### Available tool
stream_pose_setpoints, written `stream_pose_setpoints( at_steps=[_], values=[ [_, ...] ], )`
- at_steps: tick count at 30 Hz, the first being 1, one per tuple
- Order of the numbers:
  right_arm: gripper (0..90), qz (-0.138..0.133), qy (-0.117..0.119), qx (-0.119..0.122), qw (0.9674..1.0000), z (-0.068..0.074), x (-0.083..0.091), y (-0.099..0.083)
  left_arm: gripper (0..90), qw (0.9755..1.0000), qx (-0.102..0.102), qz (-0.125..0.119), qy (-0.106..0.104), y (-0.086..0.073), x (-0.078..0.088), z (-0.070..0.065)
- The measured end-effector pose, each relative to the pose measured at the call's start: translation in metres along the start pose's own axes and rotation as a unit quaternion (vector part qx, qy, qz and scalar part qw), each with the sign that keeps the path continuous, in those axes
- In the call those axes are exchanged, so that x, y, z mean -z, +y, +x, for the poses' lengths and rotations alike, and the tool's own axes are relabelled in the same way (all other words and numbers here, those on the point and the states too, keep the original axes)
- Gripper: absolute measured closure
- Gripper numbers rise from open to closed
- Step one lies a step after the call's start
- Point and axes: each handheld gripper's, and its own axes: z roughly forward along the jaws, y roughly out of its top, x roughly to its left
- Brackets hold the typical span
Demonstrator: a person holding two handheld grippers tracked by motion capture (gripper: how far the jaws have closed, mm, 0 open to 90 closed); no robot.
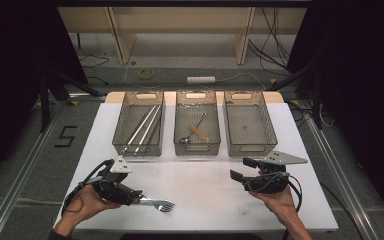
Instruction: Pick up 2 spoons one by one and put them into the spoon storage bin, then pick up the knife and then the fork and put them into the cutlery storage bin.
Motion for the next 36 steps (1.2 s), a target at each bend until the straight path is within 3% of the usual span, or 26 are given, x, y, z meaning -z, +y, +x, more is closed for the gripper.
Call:
stream_pose_setpoints(
  at_steps=[11, 19, 24, 33, 36],
  values=[
    [27.6, 0.009, 0.007, 0.003, 0.9999, 0.008, 0.004, -0.008, 21.9, 0.999, -0.02, 0.041, 0.003, -0.002, -0.003, -0.003],
    [27.6, 0.016, 0.011, 0.005, 0.9998, 0.011, 0.004, -0.01, 23.0, 0.9963, -0.043, 0.075, 0.004, -0.005, -0.008, -0.004],
    [27.6, 0.017, 0.013, 0.005, 0.9998, 0.011, 0.003, -0.01, 24.4, 0.9953, -0.046, 0.084, 0.005, -0.006, -0.01, -0.004],
    [27.6, 0.023, 0.013, 0.016, 0.9995, 0.014, 0.004, -0.011, 32.3, 0.9919, -0.066, 0.108, 0.01, -0.01, -0.011, -0.003],
    [27.7, 0.023, 0.013, 0.017, 0.9995, 0.015, 0.003, -0.01, 36.0, 0.9891, -0.079, 0.123, 0.015, -0.011, -0.012, -0.003]
  ],
)
